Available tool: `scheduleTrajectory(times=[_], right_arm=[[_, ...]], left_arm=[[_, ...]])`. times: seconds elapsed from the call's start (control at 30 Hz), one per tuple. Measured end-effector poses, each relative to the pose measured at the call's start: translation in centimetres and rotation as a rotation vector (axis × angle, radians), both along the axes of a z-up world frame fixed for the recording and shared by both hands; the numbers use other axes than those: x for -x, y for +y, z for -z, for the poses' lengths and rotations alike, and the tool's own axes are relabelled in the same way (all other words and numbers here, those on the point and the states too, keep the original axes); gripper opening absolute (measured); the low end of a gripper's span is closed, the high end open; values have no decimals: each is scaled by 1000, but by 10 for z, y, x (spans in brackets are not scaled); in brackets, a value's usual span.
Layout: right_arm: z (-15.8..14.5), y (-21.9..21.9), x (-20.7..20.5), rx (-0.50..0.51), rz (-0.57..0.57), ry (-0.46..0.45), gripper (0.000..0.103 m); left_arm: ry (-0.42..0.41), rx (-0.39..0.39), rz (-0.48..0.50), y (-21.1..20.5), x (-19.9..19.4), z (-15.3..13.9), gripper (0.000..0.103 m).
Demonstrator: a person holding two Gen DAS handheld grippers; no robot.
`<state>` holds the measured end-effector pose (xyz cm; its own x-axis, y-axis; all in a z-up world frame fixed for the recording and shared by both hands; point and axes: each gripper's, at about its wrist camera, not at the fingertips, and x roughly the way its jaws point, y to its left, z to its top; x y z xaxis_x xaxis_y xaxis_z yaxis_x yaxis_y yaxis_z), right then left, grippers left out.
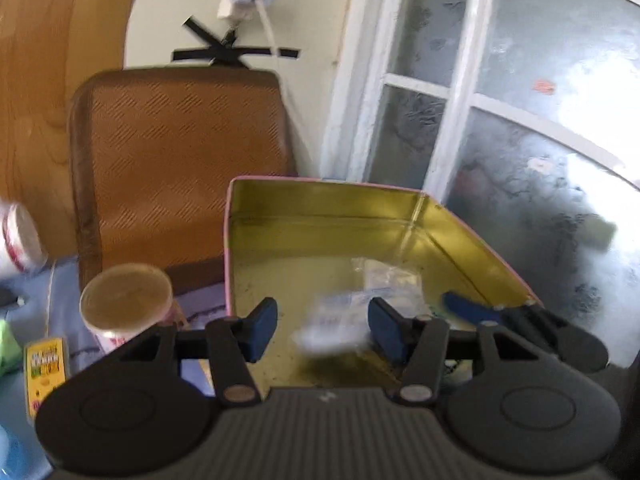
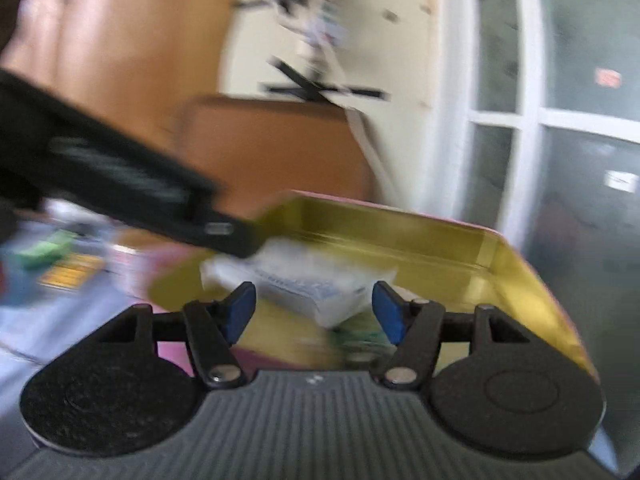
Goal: Organize soft objects
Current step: 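Drop the white packet into the pink tin from the left gripper, then grasp the green cloth with the right gripper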
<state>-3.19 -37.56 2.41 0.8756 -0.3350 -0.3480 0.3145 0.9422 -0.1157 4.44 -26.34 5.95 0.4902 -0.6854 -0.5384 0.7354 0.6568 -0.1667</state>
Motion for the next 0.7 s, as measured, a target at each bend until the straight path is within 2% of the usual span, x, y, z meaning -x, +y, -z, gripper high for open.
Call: scheduleTrajectory(times=[0.1,0.17,0.23,0.3,0.4,0.5,0.63,0.7], right_arm=[[1,-11,12,-63,74,-48,67],[-6,-10,21,-133,52,-124,66],[-15,9,24,-150,-20,-173,58],[-24,36,20,-174,-173,-185,52],[-25,82,-9,-244,-406,-100,48],[-12,130,-62,-269,-538,10,48],[10,176,-138,-300,-556,139,48],[20,189,-170,-297,-525,182,48]], left_arm=[[-3,36,-32,29,2,2,53],[-4,59,-79,64,2,1,55],[-3,74,-154,108,0,4,56],[-20,60,-272,153,-2,12,56],[-6,0,-472,216,-10,31,56],[16,-114,-683,259,-22,54,56],[91,-130,-774,293,-34,71,56],[69,-141,-792,299,-34,73,56]])
